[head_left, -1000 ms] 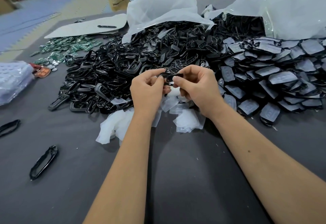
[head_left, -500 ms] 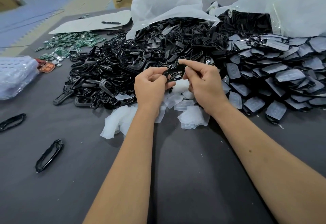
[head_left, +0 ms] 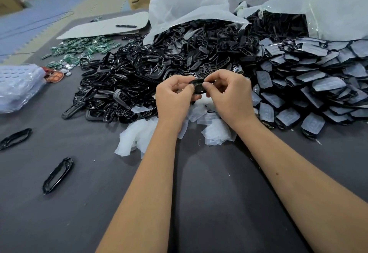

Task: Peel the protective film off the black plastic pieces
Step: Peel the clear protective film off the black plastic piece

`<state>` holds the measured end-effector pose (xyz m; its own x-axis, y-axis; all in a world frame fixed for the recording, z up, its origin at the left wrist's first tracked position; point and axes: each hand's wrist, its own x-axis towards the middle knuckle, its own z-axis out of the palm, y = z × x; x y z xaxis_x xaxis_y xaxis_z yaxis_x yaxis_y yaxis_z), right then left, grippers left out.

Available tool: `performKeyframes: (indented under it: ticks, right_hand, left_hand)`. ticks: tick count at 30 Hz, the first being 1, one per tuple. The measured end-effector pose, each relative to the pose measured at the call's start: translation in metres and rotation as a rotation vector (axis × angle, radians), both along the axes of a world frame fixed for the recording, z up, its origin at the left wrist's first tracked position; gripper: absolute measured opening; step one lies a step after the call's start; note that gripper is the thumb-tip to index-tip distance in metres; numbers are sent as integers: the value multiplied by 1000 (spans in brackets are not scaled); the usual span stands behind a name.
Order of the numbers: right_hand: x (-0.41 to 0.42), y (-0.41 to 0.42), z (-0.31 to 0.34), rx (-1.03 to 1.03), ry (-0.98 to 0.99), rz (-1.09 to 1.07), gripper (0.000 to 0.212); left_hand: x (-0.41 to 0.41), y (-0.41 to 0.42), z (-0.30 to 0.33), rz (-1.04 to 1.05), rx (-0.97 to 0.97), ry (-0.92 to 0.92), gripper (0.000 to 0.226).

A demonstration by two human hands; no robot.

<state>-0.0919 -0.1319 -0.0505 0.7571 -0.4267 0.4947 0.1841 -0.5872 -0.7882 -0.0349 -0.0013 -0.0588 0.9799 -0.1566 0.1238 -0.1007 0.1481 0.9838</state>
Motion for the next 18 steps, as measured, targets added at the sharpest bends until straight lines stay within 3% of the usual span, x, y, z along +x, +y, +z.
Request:
performKeyframes:
  ticks: [6, 11, 18]
  right_hand:
    - [-1, 1, 3, 21, 14, 4, 10]
    - [-2, 0, 3, 24, 9, -66, 31]
    - [2, -10, 1, 380, 62, 130, 23]
  left_hand:
    - [0, 1, 1, -18, -42, 6, 20]
    - [-2, 6, 6, -95, -119, 34, 17]
    - [-5, 7, 10, -179, -175, 53, 14]
